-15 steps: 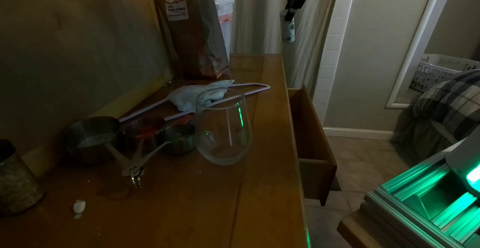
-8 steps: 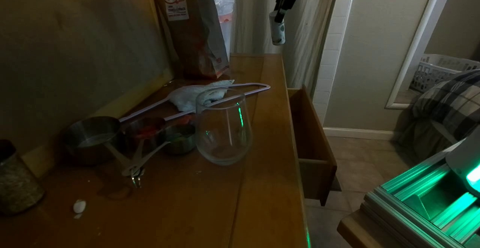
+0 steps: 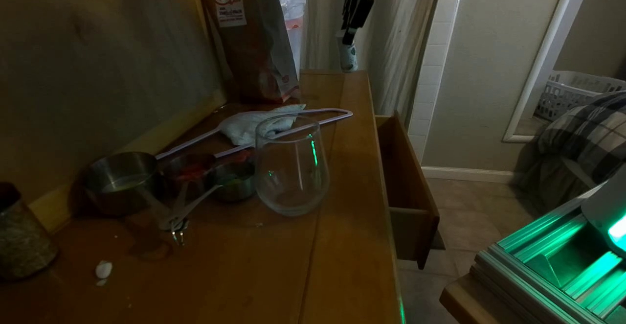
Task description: Open the top right drawer, remove the white container from the drawer, put it on the dresser and then close the drawer
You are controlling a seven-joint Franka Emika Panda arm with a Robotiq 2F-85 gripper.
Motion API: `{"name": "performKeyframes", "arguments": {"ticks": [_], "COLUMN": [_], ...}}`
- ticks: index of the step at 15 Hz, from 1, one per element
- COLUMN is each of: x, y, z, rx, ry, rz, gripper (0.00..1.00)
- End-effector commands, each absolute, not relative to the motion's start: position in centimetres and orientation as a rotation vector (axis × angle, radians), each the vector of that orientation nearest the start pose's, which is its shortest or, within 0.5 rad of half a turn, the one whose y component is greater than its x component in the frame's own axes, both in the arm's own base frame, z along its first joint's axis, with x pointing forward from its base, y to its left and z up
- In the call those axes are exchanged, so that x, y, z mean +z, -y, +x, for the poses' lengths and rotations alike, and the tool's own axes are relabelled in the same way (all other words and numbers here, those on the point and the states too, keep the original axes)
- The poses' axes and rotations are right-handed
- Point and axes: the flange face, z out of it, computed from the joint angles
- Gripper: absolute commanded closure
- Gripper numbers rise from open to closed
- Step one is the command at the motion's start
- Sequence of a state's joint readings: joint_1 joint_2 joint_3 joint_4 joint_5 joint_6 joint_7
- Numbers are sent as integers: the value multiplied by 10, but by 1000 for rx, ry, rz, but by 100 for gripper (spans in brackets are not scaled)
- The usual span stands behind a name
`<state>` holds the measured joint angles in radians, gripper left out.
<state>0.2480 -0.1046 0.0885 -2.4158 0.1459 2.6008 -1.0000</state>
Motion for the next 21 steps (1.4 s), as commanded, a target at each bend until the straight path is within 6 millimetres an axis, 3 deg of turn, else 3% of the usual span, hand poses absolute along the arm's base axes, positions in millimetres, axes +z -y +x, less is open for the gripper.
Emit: {"name": "performKeyframes", "arguments": {"ticks": [1, 6, 13, 21], "x": [374, 358, 334, 323], "y": [-172, -173, -147, -145], "z": [492, 504, 515, 518], "rx": [-430, -385, -384, -463], "ry": [1808, 1796, 1618, 1596], "rz": [-2547, -2547, -2559, -2507], "gripper": [80, 80, 80, 80]}}
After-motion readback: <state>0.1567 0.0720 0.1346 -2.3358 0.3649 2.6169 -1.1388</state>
